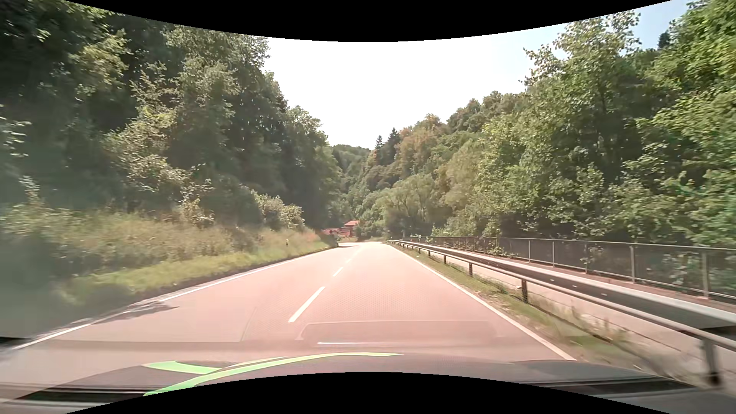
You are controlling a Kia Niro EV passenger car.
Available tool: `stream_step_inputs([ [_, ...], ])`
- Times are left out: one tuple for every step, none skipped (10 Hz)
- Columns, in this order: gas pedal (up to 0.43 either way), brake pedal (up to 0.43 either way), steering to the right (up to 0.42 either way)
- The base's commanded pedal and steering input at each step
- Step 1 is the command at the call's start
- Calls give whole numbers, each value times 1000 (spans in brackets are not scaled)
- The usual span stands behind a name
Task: Follow the waypoints while adhering to traffic rules and regulations
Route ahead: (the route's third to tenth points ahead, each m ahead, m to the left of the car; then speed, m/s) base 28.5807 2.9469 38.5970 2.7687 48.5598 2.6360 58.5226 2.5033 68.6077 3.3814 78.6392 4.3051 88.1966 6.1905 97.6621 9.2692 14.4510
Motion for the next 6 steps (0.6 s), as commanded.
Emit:
stream_step_inputs([
  [0,0,20],
  [0,0,18],
  [0,0,15],
  [0,0,13],
  [0,0,11],
  [0,0,10],
])
